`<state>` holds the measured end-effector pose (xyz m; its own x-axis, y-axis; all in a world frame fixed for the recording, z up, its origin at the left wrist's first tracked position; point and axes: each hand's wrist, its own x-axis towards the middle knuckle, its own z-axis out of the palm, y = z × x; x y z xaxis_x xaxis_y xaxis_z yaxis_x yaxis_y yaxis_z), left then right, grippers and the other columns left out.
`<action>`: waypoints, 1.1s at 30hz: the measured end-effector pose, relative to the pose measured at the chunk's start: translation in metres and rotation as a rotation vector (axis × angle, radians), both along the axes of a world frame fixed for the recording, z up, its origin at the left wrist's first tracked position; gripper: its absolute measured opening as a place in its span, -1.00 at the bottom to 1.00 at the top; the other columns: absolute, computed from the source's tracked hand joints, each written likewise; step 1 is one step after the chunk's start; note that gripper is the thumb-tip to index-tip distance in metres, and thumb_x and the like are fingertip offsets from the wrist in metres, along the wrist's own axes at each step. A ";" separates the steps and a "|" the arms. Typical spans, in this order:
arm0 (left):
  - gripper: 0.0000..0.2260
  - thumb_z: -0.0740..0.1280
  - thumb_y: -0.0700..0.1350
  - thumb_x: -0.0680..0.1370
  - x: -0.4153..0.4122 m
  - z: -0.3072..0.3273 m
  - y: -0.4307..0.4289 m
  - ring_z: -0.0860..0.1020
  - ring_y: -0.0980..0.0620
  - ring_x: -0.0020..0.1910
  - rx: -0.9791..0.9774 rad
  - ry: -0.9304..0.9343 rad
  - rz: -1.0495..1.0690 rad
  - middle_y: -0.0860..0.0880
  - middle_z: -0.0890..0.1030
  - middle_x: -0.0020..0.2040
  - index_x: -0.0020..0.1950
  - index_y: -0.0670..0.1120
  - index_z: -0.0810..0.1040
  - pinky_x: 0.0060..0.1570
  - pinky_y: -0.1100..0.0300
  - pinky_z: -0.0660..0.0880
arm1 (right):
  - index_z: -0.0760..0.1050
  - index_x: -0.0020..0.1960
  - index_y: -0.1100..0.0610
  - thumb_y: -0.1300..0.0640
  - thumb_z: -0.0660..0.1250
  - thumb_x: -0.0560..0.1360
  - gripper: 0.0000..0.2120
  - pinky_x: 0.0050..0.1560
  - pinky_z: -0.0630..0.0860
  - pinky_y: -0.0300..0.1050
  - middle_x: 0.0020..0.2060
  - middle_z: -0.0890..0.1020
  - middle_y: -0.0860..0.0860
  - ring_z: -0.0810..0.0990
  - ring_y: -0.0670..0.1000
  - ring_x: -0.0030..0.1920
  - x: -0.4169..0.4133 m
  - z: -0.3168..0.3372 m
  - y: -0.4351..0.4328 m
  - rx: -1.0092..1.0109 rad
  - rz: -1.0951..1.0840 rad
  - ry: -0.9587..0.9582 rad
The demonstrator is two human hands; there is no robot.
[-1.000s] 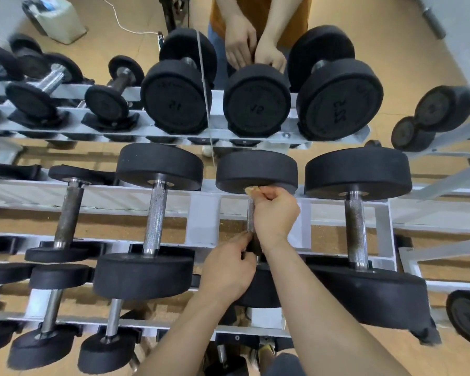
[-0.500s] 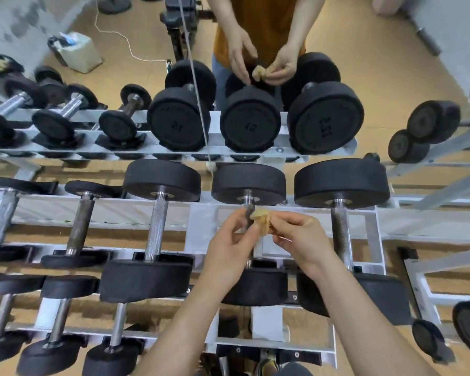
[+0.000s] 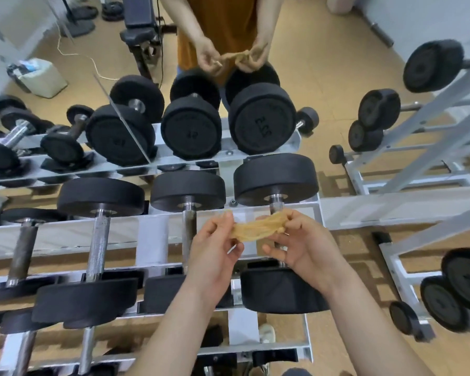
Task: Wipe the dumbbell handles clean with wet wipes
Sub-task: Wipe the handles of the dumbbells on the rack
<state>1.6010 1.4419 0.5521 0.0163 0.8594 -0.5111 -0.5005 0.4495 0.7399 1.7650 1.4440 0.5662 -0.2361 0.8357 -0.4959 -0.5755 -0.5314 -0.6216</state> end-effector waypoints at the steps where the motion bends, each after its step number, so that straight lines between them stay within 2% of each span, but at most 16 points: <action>1: -0.80 0.39 -0.01 0.48 0.008 0.001 0.000 0.54 0.07 -0.21 0.033 0.058 -0.004 -0.06 0.58 -0.14 -0.02 -0.11 0.55 -0.20 0.22 0.47 | 0.42 -0.03 0.17 0.24 0.16 0.52 -0.92 -0.14 0.58 0.00 0.05 0.65 0.19 0.63 0.09 -0.11 0.004 -0.001 -0.002 -0.003 -0.008 0.047; 3: -0.82 0.41 -0.02 0.45 0.019 0.001 0.002 0.56 0.06 -0.22 0.089 0.152 -0.008 -0.06 0.60 -0.17 -0.05 -0.10 0.60 -0.19 0.19 0.51 | 0.45 0.00 0.14 0.16 0.33 0.50 -0.89 -0.14 0.58 -0.02 0.04 0.64 0.18 0.61 0.11 -0.08 0.014 -0.005 -0.003 -0.003 0.006 0.028; 5: -0.89 0.40 -0.04 0.50 0.028 0.002 0.005 0.55 0.06 -0.26 0.133 0.243 -0.037 -0.04 0.59 -0.23 -0.06 -0.05 0.65 -0.16 0.14 0.52 | 0.52 0.07 0.15 0.26 0.45 0.41 -0.75 -0.18 0.55 -0.08 -0.07 0.62 0.15 0.59 0.10 -0.10 0.024 -0.010 -0.003 0.067 0.082 -0.191; 7: -0.91 0.38 -0.05 0.53 0.035 0.001 0.008 0.53 0.09 -0.31 0.152 0.292 -0.038 0.00 0.56 -0.29 -0.06 -0.03 0.65 -0.16 0.11 0.51 | 0.58 0.10 0.15 0.37 0.46 0.38 -0.68 -0.20 0.48 -0.14 -0.21 0.57 0.09 0.53 0.05 -0.20 0.032 -0.012 -0.003 0.118 0.158 -0.369; 9: -0.91 0.36 -0.05 0.56 0.040 -0.004 0.011 0.51 0.11 -0.33 0.148 0.315 -0.016 0.04 0.55 -0.33 -0.11 0.02 0.64 -0.17 0.11 0.48 | 0.63 0.03 0.16 0.36 0.46 0.38 -0.75 -0.25 0.45 -0.20 -0.31 0.53 0.03 0.50 -0.01 -0.28 0.042 -0.015 -0.001 0.101 0.173 -0.423; 11: -0.85 0.34 -0.05 0.58 0.043 -0.011 0.011 0.50 0.11 -0.33 0.145 0.349 0.000 0.06 0.55 -0.34 -0.18 0.08 0.61 -0.19 0.10 0.45 | 0.67 -0.10 0.17 0.23 0.51 0.38 -0.89 -0.27 0.44 -0.20 -0.35 0.57 0.03 0.51 -0.05 -0.31 0.057 -0.019 0.000 0.079 0.206 -0.555; 13: -0.87 0.29 -0.03 0.61 0.046 -0.020 0.009 0.49 0.11 -0.34 0.157 0.436 -0.010 0.05 0.55 -0.34 -0.12 0.04 0.57 -0.25 0.20 0.44 | 0.66 -0.20 0.20 0.05 0.55 0.36 -0.79 -0.19 0.40 -0.16 -0.37 0.59 0.00 0.52 -0.07 -0.29 0.071 -0.025 0.000 0.087 0.315 -0.784; 15: -0.87 0.25 -0.02 0.64 0.047 -0.031 0.006 0.47 0.13 -0.35 0.165 0.540 -0.055 0.04 0.54 -0.34 -0.06 -0.01 0.51 -0.31 0.31 0.42 | 0.64 -0.25 0.19 -0.01 0.54 0.36 -0.74 -0.21 0.36 -0.17 -0.40 0.55 -0.04 0.49 -0.10 -0.31 0.080 -0.032 0.000 0.086 0.338 -0.904; 17: -0.88 0.23 -0.01 0.64 0.047 -0.041 0.006 0.45 0.12 -0.33 0.152 0.587 -0.095 0.07 0.53 -0.33 -0.04 0.01 0.49 -0.25 0.27 0.42 | 0.64 -0.21 0.21 0.05 0.51 0.40 -0.79 -0.22 0.38 -0.21 -0.35 0.55 0.03 0.48 -0.07 -0.30 0.082 -0.037 0.002 0.079 0.235 -0.833; 19: -0.90 0.23 -0.01 0.64 0.045 -0.049 0.009 0.45 0.09 -0.32 0.122 0.633 -0.142 0.08 0.54 -0.32 -0.03 0.03 0.49 -0.20 0.21 0.42 | 0.59 -0.21 0.22 0.17 0.47 0.44 -0.87 -0.25 0.39 -0.24 -0.32 0.50 0.08 0.44 -0.04 -0.33 0.082 -0.043 0.006 -0.007 0.097 -0.647; 21: -0.93 0.24 -0.01 0.64 0.043 -0.056 0.013 0.48 0.08 -0.36 0.098 0.705 -0.201 0.03 0.55 -0.31 -0.01 0.05 0.48 -0.26 0.20 0.42 | 0.49 -0.24 0.14 0.25 0.44 0.45 -0.84 -0.31 0.41 -0.26 -0.35 0.48 0.06 0.43 -0.07 -0.38 0.082 -0.054 0.010 -0.113 0.017 -0.509; 24: -0.94 0.21 -0.03 0.64 0.037 -0.070 0.017 0.53 0.01 -0.43 0.106 0.872 -0.271 -0.05 0.54 -0.35 -0.03 0.06 0.42 -0.33 0.11 0.46 | 0.42 -0.24 0.10 0.27 0.46 0.44 -0.77 -0.56 0.24 -0.30 -0.45 0.48 -0.03 0.34 -0.12 -0.54 0.083 -0.072 0.016 -0.180 0.027 -0.583; 27: -0.95 0.19 0.01 0.64 0.034 -0.084 0.023 0.54 -0.14 -0.37 0.156 1.091 -0.300 -0.09 0.55 -0.39 -0.02 0.09 0.36 -0.32 -0.01 0.48 | 0.46 -0.18 0.11 0.22 0.48 0.44 -0.81 -0.61 0.22 -0.29 -0.41 0.50 0.02 0.32 -0.12 -0.57 0.077 -0.088 0.031 -0.188 0.000 -0.704; 30: -0.92 0.16 0.03 0.64 0.041 -0.084 0.033 0.53 -0.12 -0.34 0.181 1.180 -0.285 -0.09 0.56 -0.38 0.04 0.04 0.34 -0.27 0.01 0.45 | 0.53 -0.04 0.10 0.14 0.46 0.45 -0.86 -0.41 0.40 -0.24 -0.18 0.58 0.08 0.47 -0.08 -0.42 0.069 -0.097 0.052 -0.177 -0.136 -0.788; 31: -0.89 0.17 0.04 0.64 0.043 -0.083 0.037 0.54 -0.11 -0.34 0.173 1.159 -0.288 -0.07 0.56 -0.37 0.06 0.03 0.33 -0.28 0.02 0.45 | 0.53 0.06 0.08 0.09 0.44 0.46 -0.79 -0.25 0.46 -0.18 -0.05 0.58 0.08 0.54 -0.03 -0.27 0.068 -0.097 0.056 -0.171 -0.132 -0.886; 33: -0.78 0.24 0.07 0.61 0.047 -0.078 0.043 0.56 -0.05 -0.29 0.108 1.069 -0.333 0.00 0.58 -0.27 0.14 0.02 0.29 -0.30 0.09 0.45 | 0.47 0.24 0.07 0.00 0.39 0.47 -0.63 0.05 0.46 -0.08 0.14 0.54 0.09 0.56 0.10 0.07 0.067 -0.093 0.054 -0.134 -0.024 -1.230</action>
<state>1.6479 1.4847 0.4742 -0.1488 0.9347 -0.3227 0.5476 0.3496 0.7602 1.8317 1.4976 0.4731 0.4617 0.7590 -0.4591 0.3416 -0.6298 -0.6976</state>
